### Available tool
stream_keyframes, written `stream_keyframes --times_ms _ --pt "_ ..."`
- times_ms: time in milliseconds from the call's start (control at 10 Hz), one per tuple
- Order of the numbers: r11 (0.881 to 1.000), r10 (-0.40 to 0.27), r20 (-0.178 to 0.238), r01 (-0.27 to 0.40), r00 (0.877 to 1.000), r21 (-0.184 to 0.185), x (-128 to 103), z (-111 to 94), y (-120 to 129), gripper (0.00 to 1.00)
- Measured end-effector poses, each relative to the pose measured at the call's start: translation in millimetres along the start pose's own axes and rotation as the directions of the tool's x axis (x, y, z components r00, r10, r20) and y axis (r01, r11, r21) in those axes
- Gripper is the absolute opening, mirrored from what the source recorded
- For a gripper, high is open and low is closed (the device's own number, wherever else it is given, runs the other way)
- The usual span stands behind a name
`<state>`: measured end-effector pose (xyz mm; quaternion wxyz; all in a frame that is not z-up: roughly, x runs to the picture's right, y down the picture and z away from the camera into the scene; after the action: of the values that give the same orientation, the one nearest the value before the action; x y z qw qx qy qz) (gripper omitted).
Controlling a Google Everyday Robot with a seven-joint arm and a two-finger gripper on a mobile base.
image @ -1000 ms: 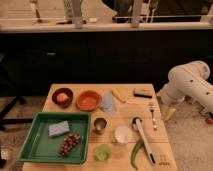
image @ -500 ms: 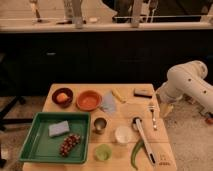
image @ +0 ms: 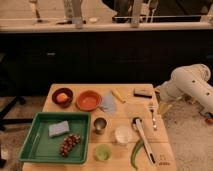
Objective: Wipe table surface with eraser
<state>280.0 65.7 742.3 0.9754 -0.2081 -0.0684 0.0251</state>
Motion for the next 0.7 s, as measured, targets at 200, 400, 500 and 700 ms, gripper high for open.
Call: stream_keyframes --times_ms 200,400,500,700 --pt "1.0 -0.007 0.011 0.007 1.0 0.008 -3.8 9.8 -9.2 0.8" --pt "1.0 -0.005 0.004 0.005 1.0 0.017 -3.5 18.3 -18.4 0.8" --pt "1.0 -0.006 0.002 0.006 1.0 0.021 -7.2 22.9 -24.5 0.8" --pt "1.0 -0.017 -0.008 0.017 1.0 0.023 -13.8 32.0 -35.9 0.8"
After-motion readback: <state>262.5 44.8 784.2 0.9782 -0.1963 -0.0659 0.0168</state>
